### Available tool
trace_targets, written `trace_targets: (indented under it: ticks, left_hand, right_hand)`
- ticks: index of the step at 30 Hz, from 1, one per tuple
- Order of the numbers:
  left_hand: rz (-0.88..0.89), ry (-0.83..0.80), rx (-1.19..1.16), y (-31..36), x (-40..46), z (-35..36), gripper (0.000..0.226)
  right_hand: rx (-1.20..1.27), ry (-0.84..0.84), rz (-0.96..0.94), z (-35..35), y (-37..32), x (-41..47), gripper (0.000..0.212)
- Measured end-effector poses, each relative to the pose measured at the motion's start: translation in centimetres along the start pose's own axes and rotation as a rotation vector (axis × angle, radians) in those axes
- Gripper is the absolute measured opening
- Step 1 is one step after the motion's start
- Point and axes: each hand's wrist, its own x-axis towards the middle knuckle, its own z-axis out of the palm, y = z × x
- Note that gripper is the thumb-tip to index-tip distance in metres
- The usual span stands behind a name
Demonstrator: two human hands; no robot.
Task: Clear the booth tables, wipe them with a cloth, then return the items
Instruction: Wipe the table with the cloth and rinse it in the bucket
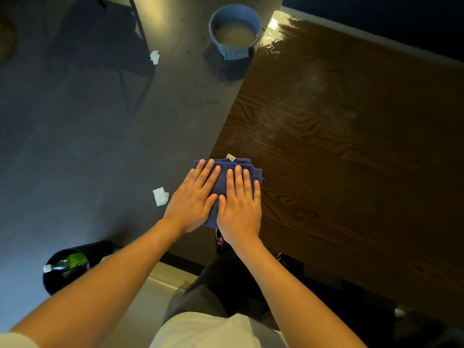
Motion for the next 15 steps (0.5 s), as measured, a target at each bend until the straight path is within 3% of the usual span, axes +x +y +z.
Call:
trace_targets:
  ticks: [4, 15]
  left_hand:
    - [-0.023, 0.003, -0.070, -0.1, 1.2, -0.3, 0.063]
    - [-0.058, 0.036, 0.102, 5.8, 7.5, -0.4, 0.065]
  right_hand:
    - [-0.001, 0.011, -0.034, 0.0, 0.7, 0.8, 0.065]
    - [-0.032, 0.019, -0.009, -1.8, 7.4, 3.9, 0.065]
